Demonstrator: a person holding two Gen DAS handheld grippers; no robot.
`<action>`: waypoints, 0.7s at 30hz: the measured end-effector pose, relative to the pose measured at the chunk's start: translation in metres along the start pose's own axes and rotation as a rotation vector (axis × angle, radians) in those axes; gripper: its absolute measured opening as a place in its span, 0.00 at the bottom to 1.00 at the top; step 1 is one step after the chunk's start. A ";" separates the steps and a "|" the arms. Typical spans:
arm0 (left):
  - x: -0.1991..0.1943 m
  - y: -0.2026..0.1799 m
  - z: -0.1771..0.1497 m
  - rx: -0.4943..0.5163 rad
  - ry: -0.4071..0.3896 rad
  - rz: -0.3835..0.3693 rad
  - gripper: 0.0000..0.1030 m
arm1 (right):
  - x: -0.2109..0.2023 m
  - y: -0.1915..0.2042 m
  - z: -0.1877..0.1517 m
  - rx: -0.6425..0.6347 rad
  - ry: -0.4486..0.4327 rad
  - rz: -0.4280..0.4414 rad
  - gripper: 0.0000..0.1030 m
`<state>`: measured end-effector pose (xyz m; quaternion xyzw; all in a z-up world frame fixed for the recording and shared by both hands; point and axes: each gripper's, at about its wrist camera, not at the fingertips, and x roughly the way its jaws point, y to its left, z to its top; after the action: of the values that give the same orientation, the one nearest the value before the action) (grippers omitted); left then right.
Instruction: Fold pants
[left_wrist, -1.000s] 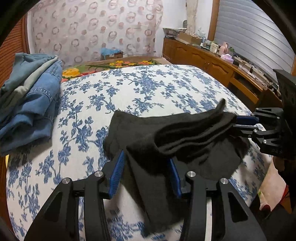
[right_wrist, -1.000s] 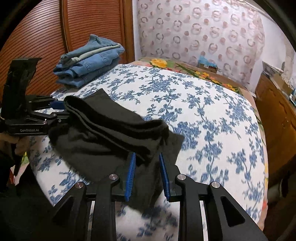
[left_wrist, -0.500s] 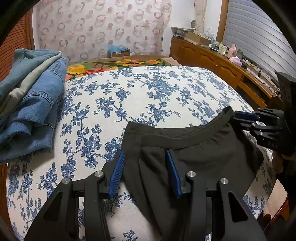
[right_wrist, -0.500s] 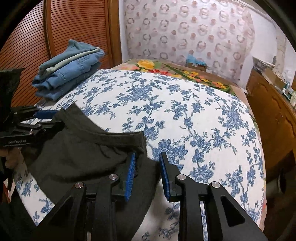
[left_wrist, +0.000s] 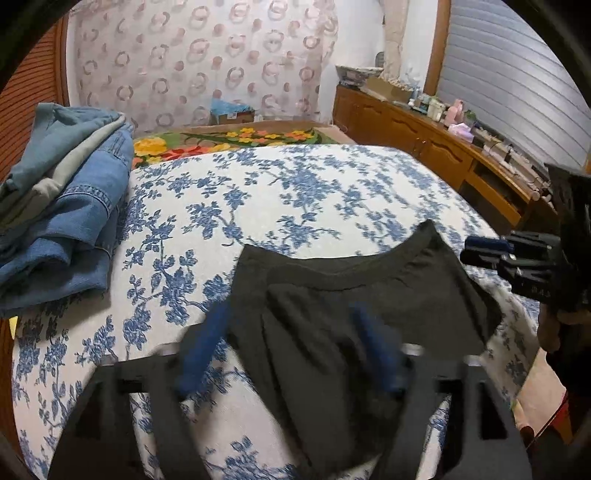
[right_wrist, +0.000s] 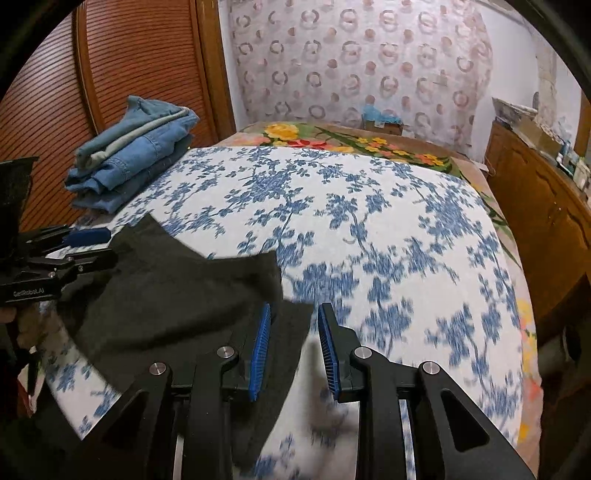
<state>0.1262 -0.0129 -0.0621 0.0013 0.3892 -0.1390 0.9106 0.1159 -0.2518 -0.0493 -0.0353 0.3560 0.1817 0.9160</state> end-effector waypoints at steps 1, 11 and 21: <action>-0.002 -0.002 -0.003 0.005 0.000 -0.009 0.77 | -0.006 0.001 -0.006 0.003 0.003 0.004 0.27; 0.002 -0.011 -0.023 0.018 0.043 -0.009 0.77 | -0.042 0.010 -0.040 0.015 0.022 0.073 0.27; 0.013 -0.005 -0.029 0.009 0.069 0.010 0.77 | -0.038 0.017 -0.047 -0.021 0.043 0.082 0.05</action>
<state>0.1128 -0.0177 -0.0911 0.0124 0.4197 -0.1359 0.8974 0.0535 -0.2573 -0.0578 -0.0343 0.3749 0.2219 0.8995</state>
